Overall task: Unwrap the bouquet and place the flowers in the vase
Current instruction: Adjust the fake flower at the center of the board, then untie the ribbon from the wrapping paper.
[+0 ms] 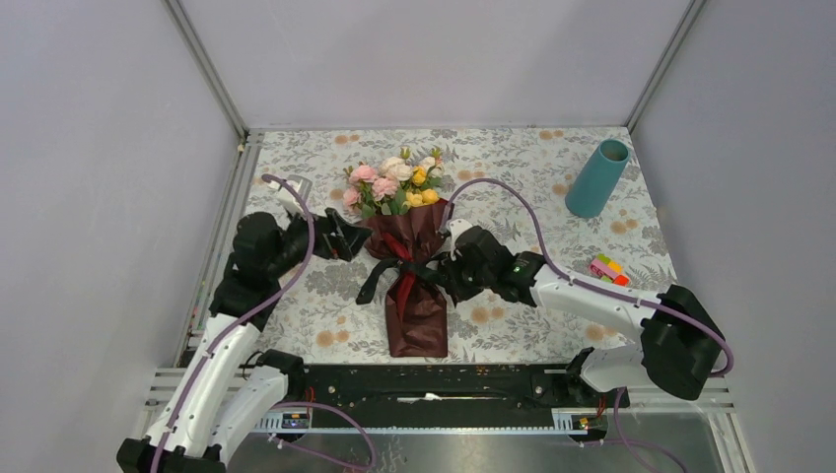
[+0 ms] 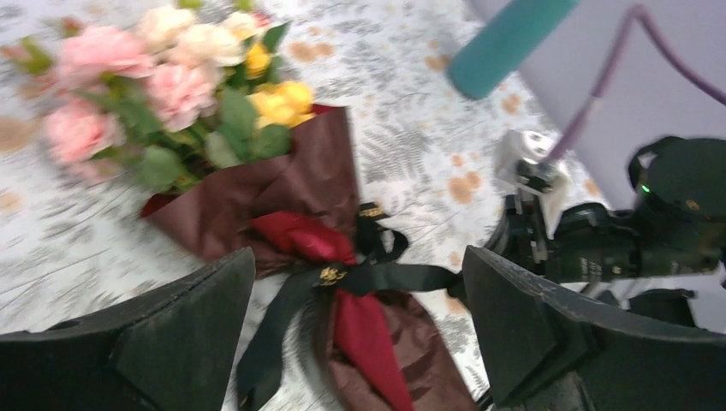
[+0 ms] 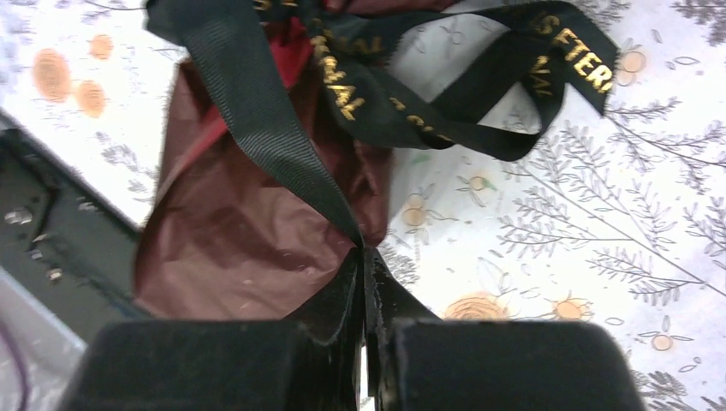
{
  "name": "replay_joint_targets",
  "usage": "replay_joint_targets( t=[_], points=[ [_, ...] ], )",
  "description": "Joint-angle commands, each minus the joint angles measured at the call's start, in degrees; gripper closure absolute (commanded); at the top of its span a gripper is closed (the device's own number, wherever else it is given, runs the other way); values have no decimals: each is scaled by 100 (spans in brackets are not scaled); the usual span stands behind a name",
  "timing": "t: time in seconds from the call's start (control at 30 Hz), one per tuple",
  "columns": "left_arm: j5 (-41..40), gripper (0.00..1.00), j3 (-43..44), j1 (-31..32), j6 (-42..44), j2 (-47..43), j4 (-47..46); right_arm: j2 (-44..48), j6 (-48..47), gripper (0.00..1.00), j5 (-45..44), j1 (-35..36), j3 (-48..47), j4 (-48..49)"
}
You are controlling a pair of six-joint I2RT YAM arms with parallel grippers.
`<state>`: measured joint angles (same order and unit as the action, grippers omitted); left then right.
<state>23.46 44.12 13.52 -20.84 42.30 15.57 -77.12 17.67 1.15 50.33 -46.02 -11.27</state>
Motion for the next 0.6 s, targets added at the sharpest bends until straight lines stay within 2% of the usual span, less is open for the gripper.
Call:
replay_joint_targets(
  t=[0.0, 0.07, 0.2, 0.37, 0.57],
  points=[
    [489, 1, -1014, 753, -621, -347, -2269, 19, 294, 100, 843, -24, -679, -842],
    [14, 1, -1616, 1354, -414, -534, -2999, 71, 455, 100, 1146, -71, -846, -1001],
    [-1427, 3, -2292, 2612, 550, -845, -3229, 204, 713, 100, 1678, -131, -1096, -1235],
    [-2258, 6, -2963, 3318, 1324, -922, -3744, 225, 900, 100, 2062, -172, -1219, -1522],
    [-2974, 6, -3137, 3975, 2357, -377, -4329, 266, 1101, 100, 2276, -197, -1275, -1672]
  ],
)
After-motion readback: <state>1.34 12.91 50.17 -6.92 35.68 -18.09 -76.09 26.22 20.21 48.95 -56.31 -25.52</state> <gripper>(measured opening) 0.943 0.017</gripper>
